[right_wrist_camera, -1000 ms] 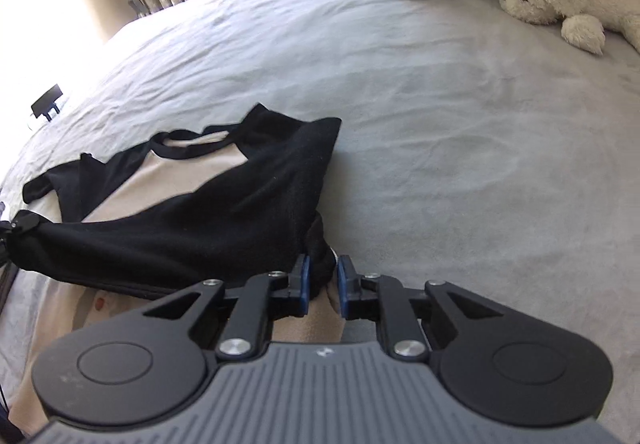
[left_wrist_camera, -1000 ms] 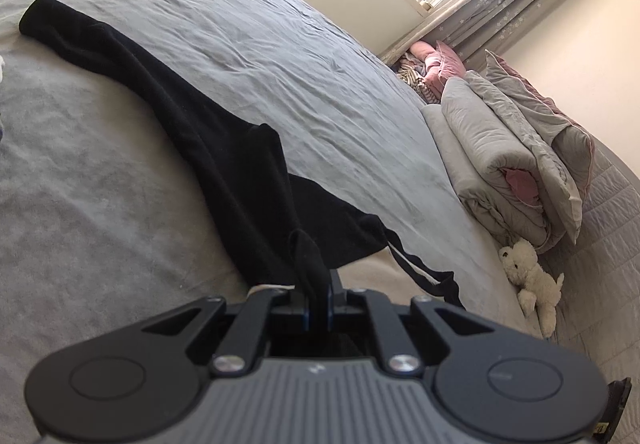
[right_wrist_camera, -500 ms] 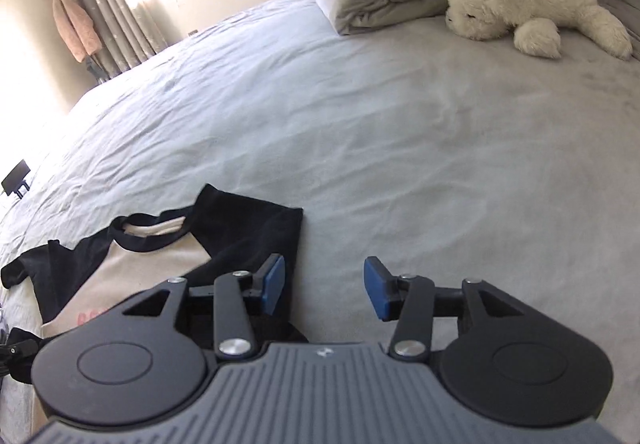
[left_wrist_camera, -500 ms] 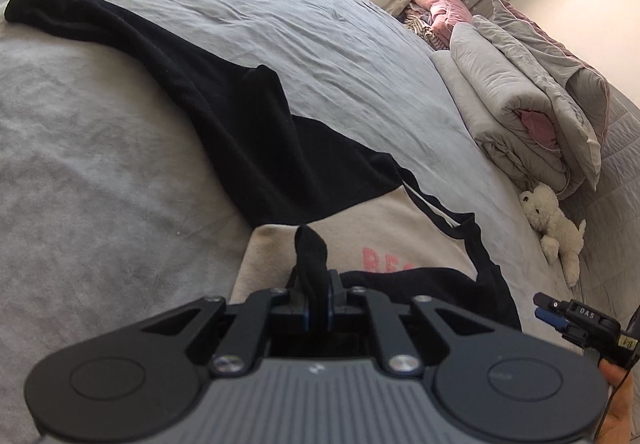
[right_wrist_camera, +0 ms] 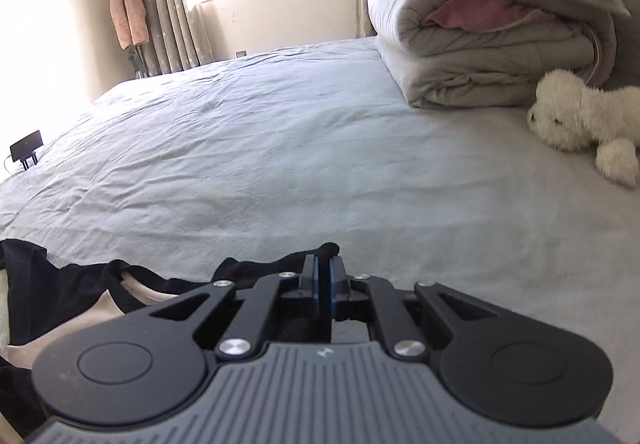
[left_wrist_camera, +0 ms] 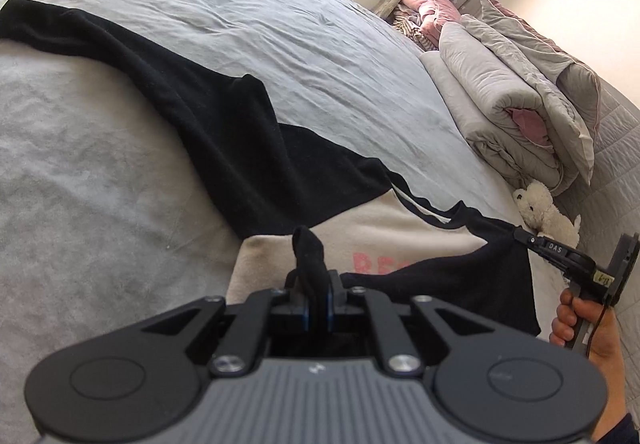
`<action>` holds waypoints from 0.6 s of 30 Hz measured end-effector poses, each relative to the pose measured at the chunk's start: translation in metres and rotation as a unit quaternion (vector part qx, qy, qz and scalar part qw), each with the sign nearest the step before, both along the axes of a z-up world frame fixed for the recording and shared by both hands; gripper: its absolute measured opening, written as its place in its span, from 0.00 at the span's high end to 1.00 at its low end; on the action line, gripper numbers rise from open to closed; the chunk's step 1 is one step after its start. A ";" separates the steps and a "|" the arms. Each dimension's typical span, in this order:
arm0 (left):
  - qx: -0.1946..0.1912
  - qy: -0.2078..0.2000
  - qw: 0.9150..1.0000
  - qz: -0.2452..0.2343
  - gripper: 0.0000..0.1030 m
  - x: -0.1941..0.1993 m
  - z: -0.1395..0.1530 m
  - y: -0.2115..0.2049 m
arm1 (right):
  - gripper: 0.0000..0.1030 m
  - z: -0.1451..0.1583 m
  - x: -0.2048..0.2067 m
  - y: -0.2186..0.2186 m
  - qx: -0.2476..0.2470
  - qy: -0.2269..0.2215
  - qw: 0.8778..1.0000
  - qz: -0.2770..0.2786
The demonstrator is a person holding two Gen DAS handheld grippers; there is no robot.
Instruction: Fold clothes
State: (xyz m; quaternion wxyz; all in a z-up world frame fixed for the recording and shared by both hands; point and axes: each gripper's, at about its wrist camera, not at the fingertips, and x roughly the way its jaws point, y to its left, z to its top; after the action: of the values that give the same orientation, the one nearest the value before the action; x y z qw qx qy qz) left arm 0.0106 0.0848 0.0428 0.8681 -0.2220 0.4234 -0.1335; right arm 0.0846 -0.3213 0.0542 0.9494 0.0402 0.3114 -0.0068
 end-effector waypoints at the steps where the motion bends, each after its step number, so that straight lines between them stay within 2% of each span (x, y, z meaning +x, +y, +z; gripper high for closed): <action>1: 0.008 0.000 1.000 0.002 0.93 0.000 -0.001 -0.002 | 0.93 -0.011 0.002 0.002 -0.016 0.009 1.000 0.001; 5: 0.019 0.020 1.000 0.015 0.93 0.003 -0.010 0.000 | 0.93 -0.056 0.011 0.011 -0.081 0.043 0.996 0.004; 6: 0.019 0.020 0.999 0.016 0.93 0.003 -0.010 0.001 | 0.93 -0.053 0.011 0.009 -0.077 0.047 0.996 -0.006; 7: 0.021 0.017 0.999 0.017 0.93 0.003 -0.009 0.001 | 0.84 -0.047 0.009 0.006 -0.068 0.049 0.996 -0.019; 9: 0.020 0.014 1.000 0.019 0.93 0.002 -0.008 0.003 | 0.80 -0.032 0.003 -0.002 -0.054 0.044 0.997 -0.039; 10: 0.017 0.015 1.000 0.020 0.93 0.002 -0.008 0.005 | 0.75 -0.022 -0.005 -0.006 -0.047 0.035 0.997 -0.043; 14: 0.005 0.021 1.000 0.021 0.93 -0.002 -0.007 0.007 | 0.74 0.011 -0.039 -0.012 -0.038 0.036 0.997 -0.057; 16: 0.002 0.021 1.000 0.020 0.93 -0.005 -0.006 0.007 | 0.74 0.021 -0.057 -0.003 -0.026 0.044 0.998 -0.041; 18: -0.001 0.020 1.000 0.020 0.93 -0.008 -0.006 0.007 | 0.74 0.013 -0.067 0.010 -0.026 0.080 0.996 -0.017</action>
State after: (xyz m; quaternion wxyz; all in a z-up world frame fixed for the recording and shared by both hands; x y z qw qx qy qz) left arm 0.0028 0.0923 0.0373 0.8617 -0.2339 0.4362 -0.1117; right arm 0.0177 -0.3113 0.0672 0.9217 0.0205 0.3858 -0.0341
